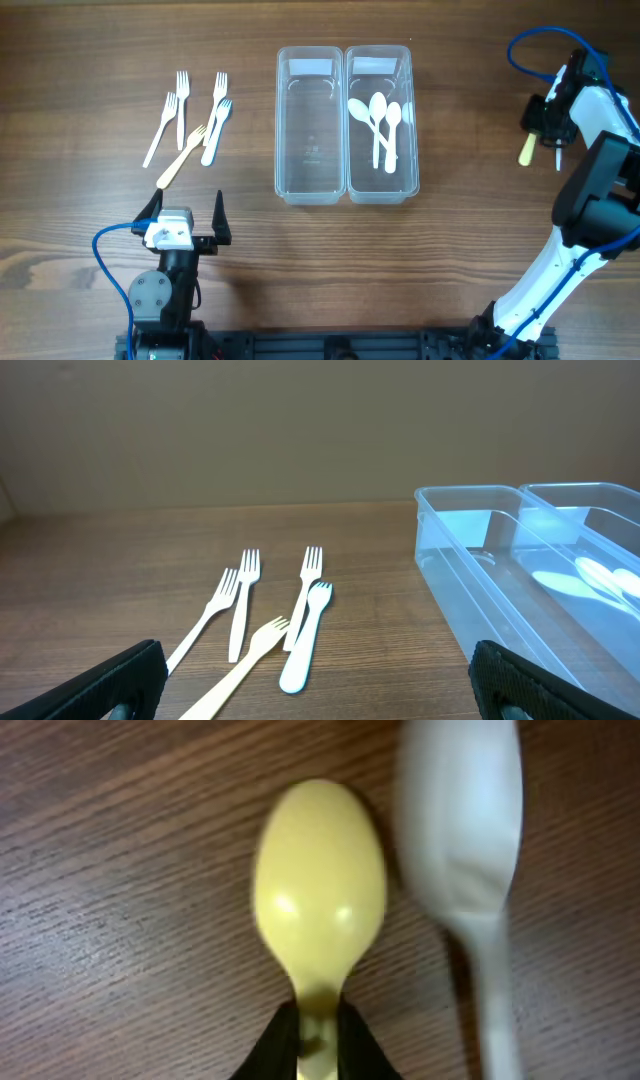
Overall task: Pack container
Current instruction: 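Position the right gripper over the yellow spoon and grasp it, then carry the yellow spoon and release it into the right container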
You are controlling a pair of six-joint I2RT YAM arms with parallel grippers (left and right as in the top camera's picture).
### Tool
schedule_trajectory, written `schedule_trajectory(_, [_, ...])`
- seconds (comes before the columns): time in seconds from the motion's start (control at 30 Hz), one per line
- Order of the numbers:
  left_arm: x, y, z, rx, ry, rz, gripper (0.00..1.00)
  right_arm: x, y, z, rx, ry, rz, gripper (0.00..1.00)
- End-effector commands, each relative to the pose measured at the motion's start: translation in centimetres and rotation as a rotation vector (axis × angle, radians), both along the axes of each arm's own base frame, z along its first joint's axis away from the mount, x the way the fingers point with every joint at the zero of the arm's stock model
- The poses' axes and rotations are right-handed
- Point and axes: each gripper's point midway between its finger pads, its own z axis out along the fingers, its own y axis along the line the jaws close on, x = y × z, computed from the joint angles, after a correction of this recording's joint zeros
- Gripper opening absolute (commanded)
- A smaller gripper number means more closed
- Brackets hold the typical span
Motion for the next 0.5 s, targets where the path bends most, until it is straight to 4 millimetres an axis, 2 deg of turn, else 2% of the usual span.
schedule_trajectory(0.0, [0.0, 0.0, -0.2, 0.022, -0.001, -0.007, 1.0, -2.3, 0.7, -3.1, 0.051, 0.111, -0.02, 0.04])
schedule_trajectory(0.2, [0.0, 0.0, -0.2, 0.021, -0.001, -0.007, 1.0, -0.7, 0.3, -0.8, 0.048, 0.082, -0.019, 0.04])
schedule_trajectory(0.47, [0.0, 0.0, -0.2, 0.021, -0.001, -0.007, 1.0, 3.9, 0.5, 6.5, 0.062, -0.05, 0.016, 0.04])
